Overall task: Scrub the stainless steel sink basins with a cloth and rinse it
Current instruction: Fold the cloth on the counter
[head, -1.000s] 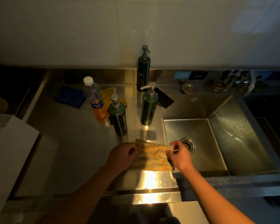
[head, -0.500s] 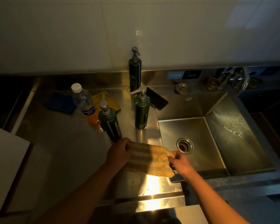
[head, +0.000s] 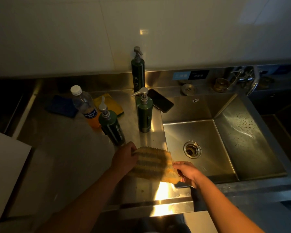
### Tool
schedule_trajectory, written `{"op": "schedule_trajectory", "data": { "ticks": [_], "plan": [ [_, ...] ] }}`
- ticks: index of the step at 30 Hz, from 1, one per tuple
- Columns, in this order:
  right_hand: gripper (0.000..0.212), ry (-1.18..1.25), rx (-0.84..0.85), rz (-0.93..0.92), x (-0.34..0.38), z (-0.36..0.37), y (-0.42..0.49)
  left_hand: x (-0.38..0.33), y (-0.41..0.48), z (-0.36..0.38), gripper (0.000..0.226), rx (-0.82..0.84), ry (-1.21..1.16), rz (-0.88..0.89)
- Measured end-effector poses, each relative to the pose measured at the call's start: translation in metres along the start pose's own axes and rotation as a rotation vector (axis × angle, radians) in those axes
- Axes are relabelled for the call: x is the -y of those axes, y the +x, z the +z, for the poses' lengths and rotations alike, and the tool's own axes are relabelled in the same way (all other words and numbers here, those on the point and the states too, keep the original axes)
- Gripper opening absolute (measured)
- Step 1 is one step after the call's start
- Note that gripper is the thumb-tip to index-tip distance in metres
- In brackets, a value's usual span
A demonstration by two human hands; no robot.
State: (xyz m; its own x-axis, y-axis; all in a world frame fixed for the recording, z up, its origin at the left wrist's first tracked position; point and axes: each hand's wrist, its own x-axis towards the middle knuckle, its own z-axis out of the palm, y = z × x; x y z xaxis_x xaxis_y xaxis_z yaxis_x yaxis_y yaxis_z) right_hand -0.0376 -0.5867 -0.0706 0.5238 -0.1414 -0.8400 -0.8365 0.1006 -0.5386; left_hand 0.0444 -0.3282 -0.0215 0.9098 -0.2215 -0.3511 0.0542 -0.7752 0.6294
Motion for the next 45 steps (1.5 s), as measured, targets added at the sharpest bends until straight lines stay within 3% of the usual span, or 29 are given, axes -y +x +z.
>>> {"op": "schedule_trajectory", "data": {
  "ticks": [8, 11, 14, 18, 21, 24, 26, 29, 31, 33, 37, 42, 45],
  "plan": [
    [0.018, -0.215, -0.085, -0.223, 0.013, -0.007, -0.017, 0.008, -0.006, -0.007, 0.014, 0.029, -0.309, -0.067],
    [0.015, -0.329, -0.159, -0.4, 0.017, -0.006, -0.022, 0.015, -0.013, -0.007, 0.02, -0.04, -0.363, -0.083],
    [0.011, -0.266, -0.21, -0.512, 0.023, -0.003, -0.029, 0.021, -0.02, -0.003, 0.023, -0.135, -0.477, -0.161],
    [0.011, -0.257, -0.23, -0.361, 0.02, -0.006, -0.022, 0.027, -0.031, 0.007, 0.012, -0.163, -0.572, -0.261],
    [0.018, -0.359, -0.21, -0.291, 0.012, -0.009, -0.012, 0.032, -0.038, 0.013, 0.018, -0.277, -0.559, -0.229],
    [0.008, -0.372, -0.236, -0.382, 0.013, -0.01, -0.018, 0.028, -0.049, 0.017, 0.019, -0.341, -0.42, -0.165],
    [0.01, -0.365, -0.199, -0.365, 0.015, -0.012, -0.022, 0.022, -0.057, 0.022, 0.019, -0.411, -0.148, -0.057],
    [0.019, -0.603, -0.149, -0.292, 0.015, -0.018, -0.019, 0.01, -0.063, 0.035, 0.029, -0.434, 0.157, 0.146],
    [0.012, -0.717, -0.161, -0.323, 0.016, -0.021, -0.019, 0.006, -0.065, 0.048, 0.037, -0.297, 0.176, 0.214],
    [0.003, -0.662, -0.146, -0.371, 0.017, -0.023, -0.022, 0.003, -0.067, 0.062, 0.041, -0.214, 0.249, 0.274],
    [0.013, -0.395, -0.035, -0.322, 0.021, -0.026, -0.036, 0.001, -0.07, 0.074, 0.047, -0.204, 0.397, 0.332],
    [0.022, -0.436, -0.046, -0.354, 0.009, -0.03, -0.031, 0.007, -0.073, 0.075, 0.055, -0.163, 0.456, 0.329],
    [0.021, -0.308, -0.033, -0.415, 0.008, -0.026, -0.036, 0.007, -0.073, 0.071, 0.068, -0.076, 0.443, 0.289]
  ]
}}
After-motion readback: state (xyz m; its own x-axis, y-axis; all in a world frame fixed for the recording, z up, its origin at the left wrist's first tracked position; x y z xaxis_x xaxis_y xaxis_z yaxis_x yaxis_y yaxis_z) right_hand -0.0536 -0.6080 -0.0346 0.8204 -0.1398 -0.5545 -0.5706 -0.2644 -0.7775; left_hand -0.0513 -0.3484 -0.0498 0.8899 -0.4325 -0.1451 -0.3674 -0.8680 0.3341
